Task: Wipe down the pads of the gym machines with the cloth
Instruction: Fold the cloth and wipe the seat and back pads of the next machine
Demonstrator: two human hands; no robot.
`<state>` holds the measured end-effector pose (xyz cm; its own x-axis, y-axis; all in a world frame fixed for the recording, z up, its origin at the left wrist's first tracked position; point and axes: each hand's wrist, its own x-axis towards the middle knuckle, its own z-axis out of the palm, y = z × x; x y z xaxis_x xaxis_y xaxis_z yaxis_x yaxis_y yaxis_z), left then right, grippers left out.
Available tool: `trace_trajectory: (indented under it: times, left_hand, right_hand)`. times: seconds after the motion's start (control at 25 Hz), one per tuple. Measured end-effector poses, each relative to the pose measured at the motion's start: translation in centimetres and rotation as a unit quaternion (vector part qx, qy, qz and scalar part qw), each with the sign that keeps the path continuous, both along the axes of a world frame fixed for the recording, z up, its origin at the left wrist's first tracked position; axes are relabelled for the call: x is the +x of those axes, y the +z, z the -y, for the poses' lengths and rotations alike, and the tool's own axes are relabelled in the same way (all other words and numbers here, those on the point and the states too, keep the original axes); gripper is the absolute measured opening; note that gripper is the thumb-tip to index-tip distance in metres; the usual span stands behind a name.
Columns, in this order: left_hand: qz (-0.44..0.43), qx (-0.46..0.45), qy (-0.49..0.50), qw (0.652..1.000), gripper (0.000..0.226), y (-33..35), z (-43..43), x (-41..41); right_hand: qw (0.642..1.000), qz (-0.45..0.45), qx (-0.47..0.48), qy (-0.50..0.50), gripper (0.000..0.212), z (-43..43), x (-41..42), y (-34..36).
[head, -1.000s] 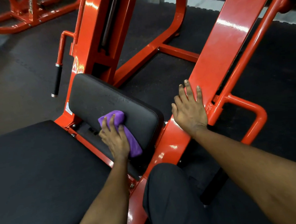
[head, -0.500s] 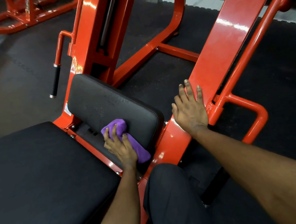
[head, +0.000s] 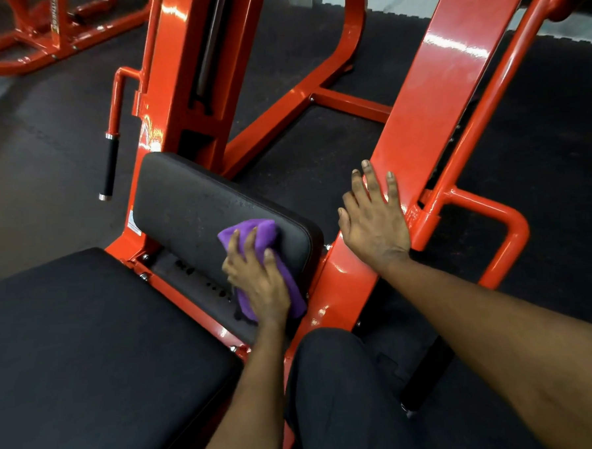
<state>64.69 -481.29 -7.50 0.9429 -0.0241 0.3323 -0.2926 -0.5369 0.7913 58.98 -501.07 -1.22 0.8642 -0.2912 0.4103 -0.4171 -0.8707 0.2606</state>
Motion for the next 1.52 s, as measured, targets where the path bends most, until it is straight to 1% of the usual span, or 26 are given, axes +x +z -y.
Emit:
trace_trajectory:
  times: [0.12,0.2,0.28,0.36,0.44,0.48,0.56,0.64,0.68,0.72,0.76,0.8,0.84,0.92,1.0,1.12,1.24,1.32,1.4,1.52]
  left_hand:
    - [0.019,0.028,-0.051,0.998,0.042,3.3,2.7,0.7]
    - [0.034,0.092,-0.073,0.993,0.043,4.2,3.4,1.5]
    - [0.054,0.132,-0.094,0.985,0.045,3.5,2.6,1.3]
    - [0.059,0.139,-0.099,0.984,0.048,2.2,1.4,0.7]
    - [0.035,0.125,-0.079,0.988,0.048,1.8,0.8,0.8]
    - [0.025,0.122,-0.073,0.99,0.047,2.1,0.8,1.2]
    - [0.016,0.139,-0.067,0.988,0.046,2.7,0.8,3.0]
    - [0.016,0.167,-0.056,0.984,0.045,3.2,0.5,6.7]
    - [0.02,0.184,-0.048,0.982,0.044,3.6,0.3,9.2]
    - [0.021,0.204,-0.043,0.978,0.042,4.0,-0.1,11.7]
    - [0.018,0.219,-0.044,0.974,0.04,4.4,-0.5,14.2]
    - [0.015,0.227,-0.05,0.973,0.038,4.8,-1.0,16.2]
    - [0.017,0.225,-0.057,0.972,0.038,4.9,-1.4,17.5]
    - [0.025,0.203,-0.047,0.978,0.039,4.4,-1.6,18.1]
    - [0.023,0.164,-0.022,0.986,0.043,3.8,-1.3,16.0]
    - [0.029,0.123,-0.035,0.991,0.05,2.7,-0.7,10.4]
    - [0.006,0.108,-0.056,0.993,0.053,1.7,-1.1,7.5]
    - [0.009,0.123,-0.061,0.99,0.051,1.9,-1.3,8.6]
    - [0.022,0.149,-0.064,0.986,0.049,2.6,-1.4,11.4]
    - [0.024,0.169,-0.036,0.985,0.049,3.4,-1.9,16.6]
  right_hand:
    - [1.0,-0.004,0.001,-0.001,0.043,0.1,0.0,0.0]
    - [1.0,-0.007,-0.001,-0.004,0.043,0.1,0.0,0.0]
    - [1.0,-0.011,0.001,-0.006,0.042,0.0,0.1,0.1]
    - [1.0,-0.016,0.006,-0.007,0.042,0.0,0.0,0.3]
    - [1.0,-0.018,0.012,-0.011,0.041,-0.2,-0.1,0.3]
    - [0.999,-0.003,0.027,-0.022,0.04,-0.5,0.1,0.3]
    - [0.991,0.07,0.092,-0.063,0.037,-2.3,1.3,0.1]
    - [0.966,0.152,0.195,-0.079,0.04,-5.1,4.1,0.3]
    - [0.95,0.164,0.255,-0.068,0.042,-6.4,5.6,0.4]
    - [0.935,0.146,0.317,-0.055,0.044,-7.7,7.0,0.5]
    - [0.921,0.11,0.371,-0.051,0.045,-8.8,8.1,0.7]
    - [0.908,0.072,0.408,-0.069,0.045,-9.7,8.9,1.0]
    - [0.901,0.046,0.417,-0.108,0.046,-10.3,9.3,1.0]
    - [0.909,0.041,0.381,-0.164,0.048,-10.7,9.5,1.0]
    - [0.916,0.061,0.358,-0.172,0.047,-11.1,9.3,1.1]
    - [0.909,0.086,0.369,-0.172,0.046,-11.3,9.1,1.2]
    - [0.907,0.094,0.373,-0.173,0.044,-11.5,9.1,1.3]
    - [0.91,0.083,0.368,-0.172,0.042,-11.5,9.2,1.3]
    - [0.915,0.057,0.36,-0.174,0.04,-11.5,9.4,1.1]
    - [0.921,0.056,0.351,-0.161,0.037,-11.6,9.6,0.7]
